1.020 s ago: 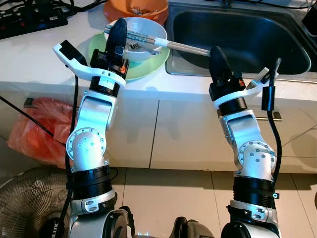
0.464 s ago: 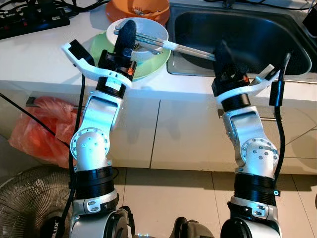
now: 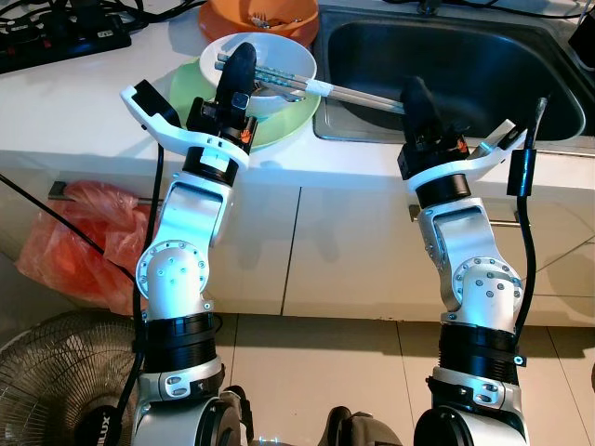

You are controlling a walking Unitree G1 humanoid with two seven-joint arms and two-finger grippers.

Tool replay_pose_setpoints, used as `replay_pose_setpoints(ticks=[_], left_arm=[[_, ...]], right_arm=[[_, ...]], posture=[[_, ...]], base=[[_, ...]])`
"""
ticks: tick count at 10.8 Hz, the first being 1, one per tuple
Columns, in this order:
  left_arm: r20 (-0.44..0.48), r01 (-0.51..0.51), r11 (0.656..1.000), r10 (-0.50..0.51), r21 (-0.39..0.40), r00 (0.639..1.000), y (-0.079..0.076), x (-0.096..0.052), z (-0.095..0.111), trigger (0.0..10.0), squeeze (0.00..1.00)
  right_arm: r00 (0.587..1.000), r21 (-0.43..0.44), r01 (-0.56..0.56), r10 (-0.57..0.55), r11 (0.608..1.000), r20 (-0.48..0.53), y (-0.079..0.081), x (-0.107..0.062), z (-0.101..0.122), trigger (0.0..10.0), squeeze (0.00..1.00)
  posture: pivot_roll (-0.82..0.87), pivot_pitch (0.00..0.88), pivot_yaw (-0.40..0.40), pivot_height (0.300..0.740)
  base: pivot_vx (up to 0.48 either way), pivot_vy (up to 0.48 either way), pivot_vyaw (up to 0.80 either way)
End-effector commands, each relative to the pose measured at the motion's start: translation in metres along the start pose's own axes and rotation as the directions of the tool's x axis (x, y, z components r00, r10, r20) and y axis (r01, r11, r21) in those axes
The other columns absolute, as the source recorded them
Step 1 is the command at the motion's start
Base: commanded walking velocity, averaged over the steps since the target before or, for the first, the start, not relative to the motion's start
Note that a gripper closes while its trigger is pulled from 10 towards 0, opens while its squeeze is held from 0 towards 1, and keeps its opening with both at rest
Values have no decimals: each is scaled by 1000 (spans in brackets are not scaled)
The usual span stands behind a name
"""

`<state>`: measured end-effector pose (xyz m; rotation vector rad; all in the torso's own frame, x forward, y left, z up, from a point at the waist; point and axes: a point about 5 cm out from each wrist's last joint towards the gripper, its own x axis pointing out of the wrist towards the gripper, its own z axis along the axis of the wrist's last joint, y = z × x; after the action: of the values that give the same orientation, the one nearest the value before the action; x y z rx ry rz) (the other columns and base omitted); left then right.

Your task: Kitchen organization

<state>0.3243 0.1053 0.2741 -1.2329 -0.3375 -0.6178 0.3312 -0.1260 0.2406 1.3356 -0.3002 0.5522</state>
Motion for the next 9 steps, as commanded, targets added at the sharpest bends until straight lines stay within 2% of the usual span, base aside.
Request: replay_pose_setpoints(ticks=[1, 4, 6, 9], left_arm=[[-9, -13, 992, 12, -124, 1000, -1, -1, -27, 10000, 0], [-14, -27, 989, 25, -143, 1000, 2, -2, -32, 10000, 0], [-43, -9, 994, 5, -106, 999, 0, -1, -36, 10000, 1000], [-82, -12, 996, 5, -89, 997, -1, -2, -43, 10000, 1000]], right_arm=[[999, 33, -24, 23, 999, 30, 7, 5, 1, 0, 0], [999, 62, -27, 24, 998, 40, 8, 6, 1, 0, 0], [999, 71, -24, 20, 997, 45, 8, 6, 2, 0, 0], [997, 104, -22, 15, 994, 72, 8, 7, 5, 0, 0]], posture=[[148, 185, -61, 740], [148, 189, -60, 740], [148, 189, -61, 740], [149, 189, -57, 740]], base=[[0, 0, 0], [0, 0, 0], [0, 0, 0], [0, 0, 0]])
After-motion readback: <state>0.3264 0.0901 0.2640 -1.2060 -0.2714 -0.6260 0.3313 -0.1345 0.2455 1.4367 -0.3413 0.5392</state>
